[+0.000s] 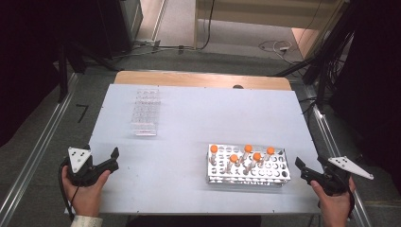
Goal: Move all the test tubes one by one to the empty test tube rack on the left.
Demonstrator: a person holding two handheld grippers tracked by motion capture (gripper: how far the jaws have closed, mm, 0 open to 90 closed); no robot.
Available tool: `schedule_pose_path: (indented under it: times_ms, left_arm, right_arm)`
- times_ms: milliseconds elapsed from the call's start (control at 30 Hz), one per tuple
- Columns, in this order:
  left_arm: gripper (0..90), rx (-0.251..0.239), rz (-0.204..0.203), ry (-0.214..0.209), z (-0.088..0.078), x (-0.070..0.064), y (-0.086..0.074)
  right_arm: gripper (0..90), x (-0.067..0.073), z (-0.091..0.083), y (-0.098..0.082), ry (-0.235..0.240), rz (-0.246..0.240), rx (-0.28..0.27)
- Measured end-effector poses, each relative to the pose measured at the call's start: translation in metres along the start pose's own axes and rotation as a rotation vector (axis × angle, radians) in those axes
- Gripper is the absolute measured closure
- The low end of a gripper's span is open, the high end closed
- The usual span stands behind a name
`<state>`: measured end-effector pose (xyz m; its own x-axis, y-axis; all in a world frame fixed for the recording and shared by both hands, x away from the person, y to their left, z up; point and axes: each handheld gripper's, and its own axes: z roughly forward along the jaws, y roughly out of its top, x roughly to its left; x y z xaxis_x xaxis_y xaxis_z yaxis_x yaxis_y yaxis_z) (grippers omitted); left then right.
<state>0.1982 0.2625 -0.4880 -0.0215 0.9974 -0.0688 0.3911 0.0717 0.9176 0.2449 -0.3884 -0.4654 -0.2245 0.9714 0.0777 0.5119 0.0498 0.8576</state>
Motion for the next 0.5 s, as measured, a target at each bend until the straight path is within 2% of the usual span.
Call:
schedule_pose_path:
  times_ms: [67,233,500]
  left_arm:
    - [8.0,0.000,-0.016,-0.003,-0.001,0.002,0.000]
    - [7.9,0.004,-0.002,-0.004,-0.002,-0.001,0.000]
    - [8.0,0.004,0.018,-0.020,-0.001,-0.006,-0.001]
  right_arm:
    - [11.2,0.001,0.000,0.000,-0.004,-0.011,-0.001]
    - [11.4,0.003,-0.003,0.002,0.004,-0.017,-0.017]
    - [12.2,0.016,-0.008,0.005,0.059,-0.049,-0.040]
